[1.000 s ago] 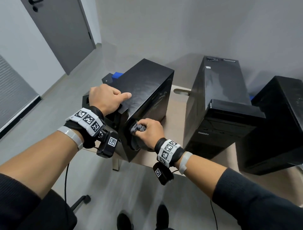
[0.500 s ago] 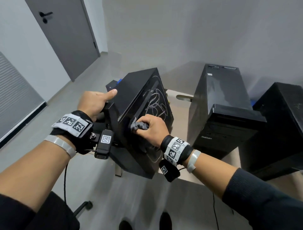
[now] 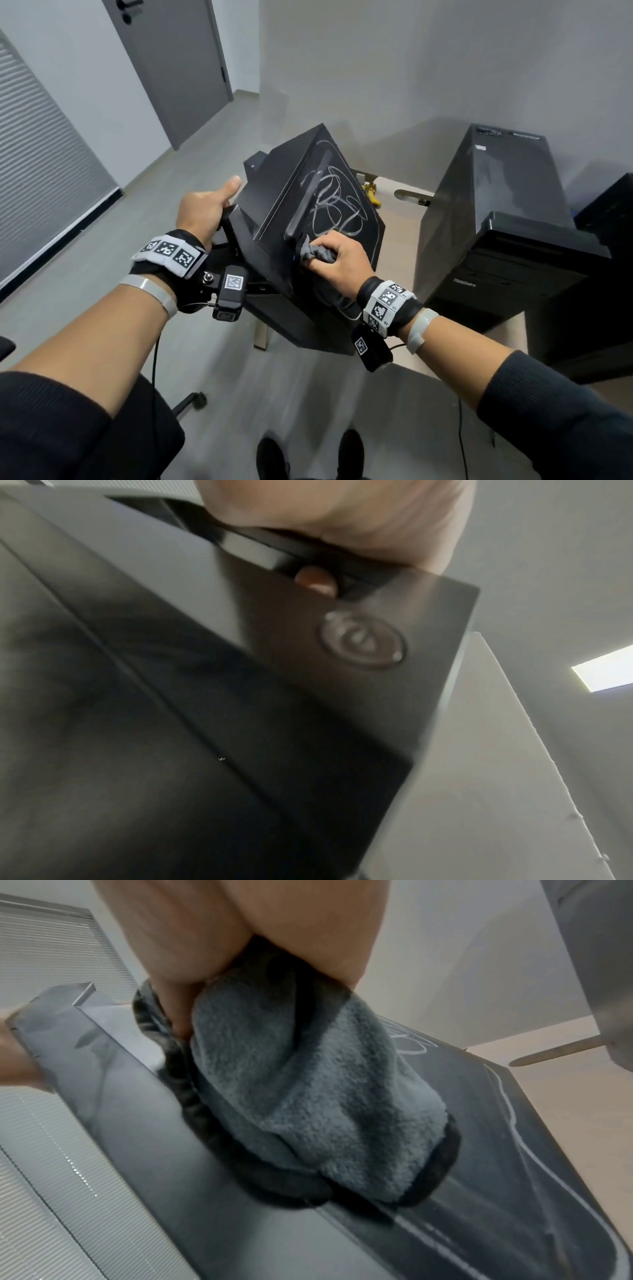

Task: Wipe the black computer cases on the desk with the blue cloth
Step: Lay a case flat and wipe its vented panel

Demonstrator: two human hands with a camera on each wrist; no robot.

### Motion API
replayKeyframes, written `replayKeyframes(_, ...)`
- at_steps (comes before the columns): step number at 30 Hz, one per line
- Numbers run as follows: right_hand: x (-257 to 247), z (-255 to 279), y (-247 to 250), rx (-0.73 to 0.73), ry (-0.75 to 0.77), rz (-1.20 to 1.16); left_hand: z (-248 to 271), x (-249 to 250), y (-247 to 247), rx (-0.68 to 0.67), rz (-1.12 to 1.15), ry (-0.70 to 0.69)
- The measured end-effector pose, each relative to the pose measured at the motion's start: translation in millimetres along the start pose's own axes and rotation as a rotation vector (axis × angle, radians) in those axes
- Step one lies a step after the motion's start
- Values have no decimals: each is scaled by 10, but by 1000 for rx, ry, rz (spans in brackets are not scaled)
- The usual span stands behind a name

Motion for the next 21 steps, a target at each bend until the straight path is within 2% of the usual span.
replayKeyframes(5,-18,59,-92,0,-17,32,16,-249,129,4,119,146)
replayKeyframes(10,7,123,-173,-16,0,88,111,-747,240,19,151,324)
replayKeyframes(17,109,169,-207,-80,-23,213,124,-1257,138,-25,166,486)
replayKeyframes(21,191,167,-272,-121,-21,297,13,-1708,-4,-58,191,592)
Point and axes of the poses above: each hand's wrist, its own z-axis away from the middle knuckle, its own y-axis out of the back of the hand, x = y × z, the point moved 4 cm from there along -z, towards the middle knuckle, and after that the axes turned 15 degrees about x, right-handed, at the moved point
